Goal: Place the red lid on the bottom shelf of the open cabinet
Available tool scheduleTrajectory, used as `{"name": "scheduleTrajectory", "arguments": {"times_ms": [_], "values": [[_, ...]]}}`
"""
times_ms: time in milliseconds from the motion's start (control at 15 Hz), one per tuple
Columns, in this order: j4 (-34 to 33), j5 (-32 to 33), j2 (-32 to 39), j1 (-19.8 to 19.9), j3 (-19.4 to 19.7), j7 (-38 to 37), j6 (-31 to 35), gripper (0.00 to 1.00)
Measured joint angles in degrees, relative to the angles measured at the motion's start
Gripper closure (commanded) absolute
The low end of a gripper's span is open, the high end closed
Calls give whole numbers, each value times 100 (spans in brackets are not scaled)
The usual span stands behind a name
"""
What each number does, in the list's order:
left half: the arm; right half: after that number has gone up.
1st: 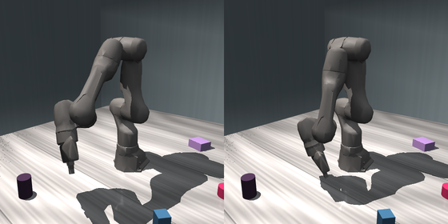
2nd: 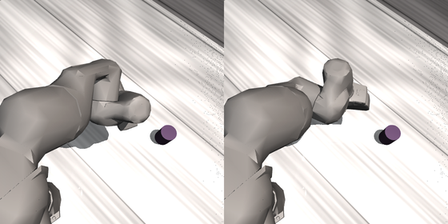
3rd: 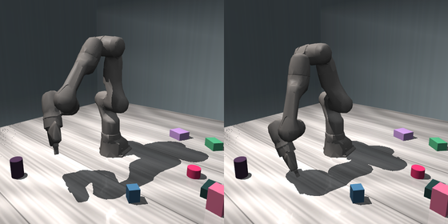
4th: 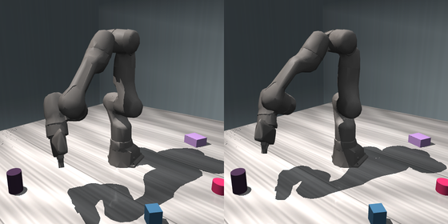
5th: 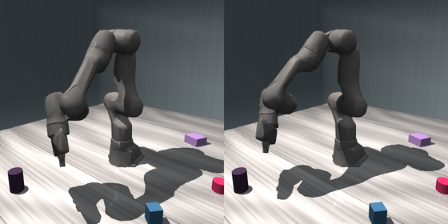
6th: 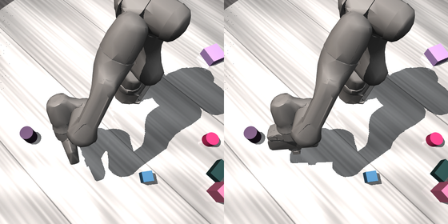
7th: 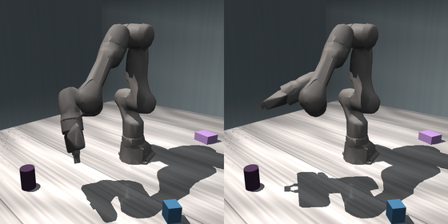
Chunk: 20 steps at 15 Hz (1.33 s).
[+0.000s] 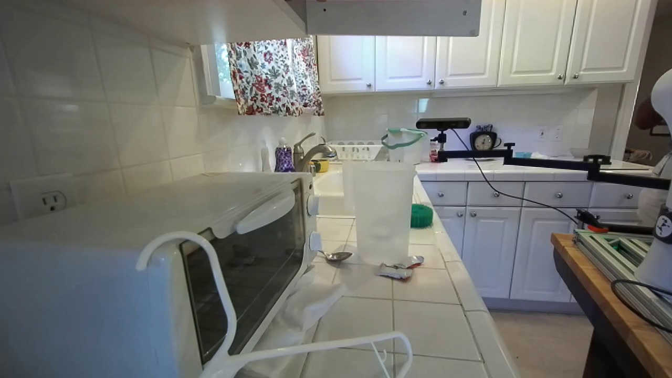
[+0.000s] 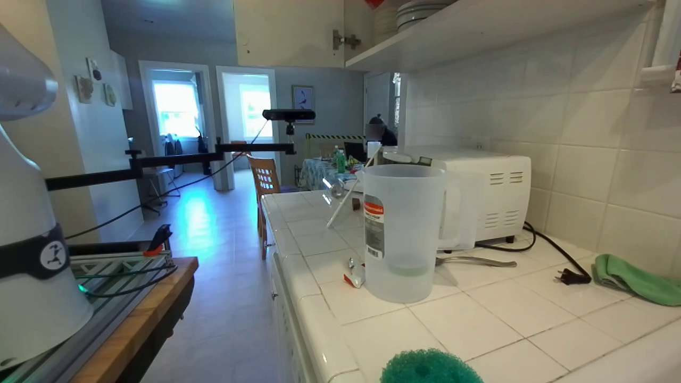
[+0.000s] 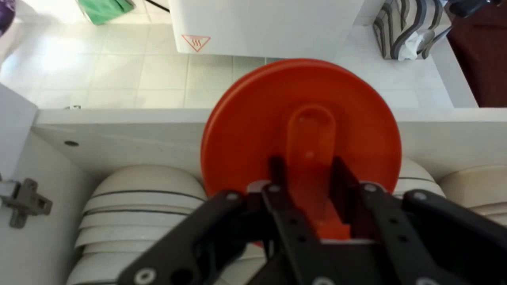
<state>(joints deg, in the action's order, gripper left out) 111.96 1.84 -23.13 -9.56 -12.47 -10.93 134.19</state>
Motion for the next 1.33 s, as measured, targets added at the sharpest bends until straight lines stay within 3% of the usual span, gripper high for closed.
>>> {"name": "scheduleTrajectory", "arguments": {"times_ms": [733, 1333], "values": [[-1206, 0, 1081, -12, -56, 553, 968, 92], [-2098, -6, 1799, -283, -174, 928, 1017, 92]]}}
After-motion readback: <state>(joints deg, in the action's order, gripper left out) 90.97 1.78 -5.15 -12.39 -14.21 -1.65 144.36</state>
